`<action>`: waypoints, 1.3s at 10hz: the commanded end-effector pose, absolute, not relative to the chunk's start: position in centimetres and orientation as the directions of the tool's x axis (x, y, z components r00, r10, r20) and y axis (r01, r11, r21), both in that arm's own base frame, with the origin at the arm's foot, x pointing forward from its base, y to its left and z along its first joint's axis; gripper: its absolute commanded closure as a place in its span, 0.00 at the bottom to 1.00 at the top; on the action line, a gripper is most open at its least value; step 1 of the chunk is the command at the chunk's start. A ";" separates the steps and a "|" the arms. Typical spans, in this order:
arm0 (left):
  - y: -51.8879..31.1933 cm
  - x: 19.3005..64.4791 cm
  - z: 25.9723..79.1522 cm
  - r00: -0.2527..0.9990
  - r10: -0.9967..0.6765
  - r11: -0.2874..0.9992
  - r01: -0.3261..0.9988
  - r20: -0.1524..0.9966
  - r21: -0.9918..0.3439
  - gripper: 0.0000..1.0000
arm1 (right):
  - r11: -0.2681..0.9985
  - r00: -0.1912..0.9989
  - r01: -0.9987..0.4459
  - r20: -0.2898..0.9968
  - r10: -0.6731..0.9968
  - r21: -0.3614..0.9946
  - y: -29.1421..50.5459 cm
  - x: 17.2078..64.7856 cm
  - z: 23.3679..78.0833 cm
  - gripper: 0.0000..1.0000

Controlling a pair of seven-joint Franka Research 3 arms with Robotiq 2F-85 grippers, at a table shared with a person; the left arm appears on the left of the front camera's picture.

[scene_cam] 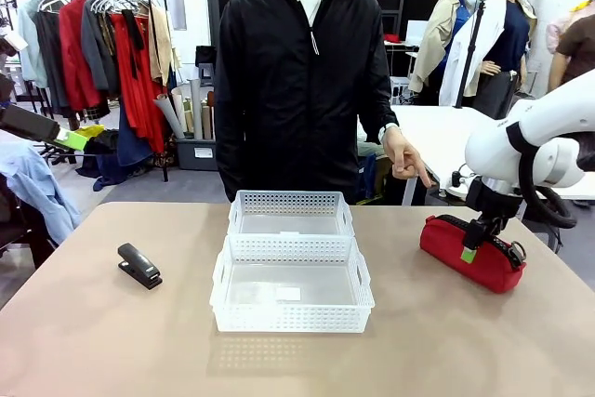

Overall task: Distribute items into two baskets.
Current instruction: Pick up the Pencil pouch that the person points to.

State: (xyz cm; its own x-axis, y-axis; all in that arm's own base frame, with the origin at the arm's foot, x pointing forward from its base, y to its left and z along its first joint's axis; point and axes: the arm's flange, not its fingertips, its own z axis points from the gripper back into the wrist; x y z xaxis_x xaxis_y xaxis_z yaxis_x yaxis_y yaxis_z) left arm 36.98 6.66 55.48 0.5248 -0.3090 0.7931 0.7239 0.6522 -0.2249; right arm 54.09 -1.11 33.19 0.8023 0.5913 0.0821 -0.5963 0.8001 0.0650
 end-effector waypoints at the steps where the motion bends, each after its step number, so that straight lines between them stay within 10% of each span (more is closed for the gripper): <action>1: 6.7 37.0 55.5 0.516 -0.306 0.653 0.725 0.800 -0.218 0.00 | 0.816 0.816 -0.576 0.075 0.573 0.045 -0.9 54.2 33.6 0.00; 2: 6.7 37.0 55.5 0.516 -0.306 0.653 0.725 0.800 -0.218 0.00 | 0.820 0.822 -0.570 0.064 0.567 0.049 -0.9 54.2 33.6 0.00; 7: 6.7 37.0 55.5 0.516 -0.306 0.653 0.725 0.800 -0.218 0.00 | 0.823 0.825 -0.565 0.063 0.562 0.055 -1.1 54.4 33.7 0.98; 13: 6.7 37.0 55.5 0.516 -0.306 0.653 0.725 0.800 -0.218 0.00 | 0.832 0.834 -0.552 0.026 0.551 0.055 -1.4 54.6 33.9 1.00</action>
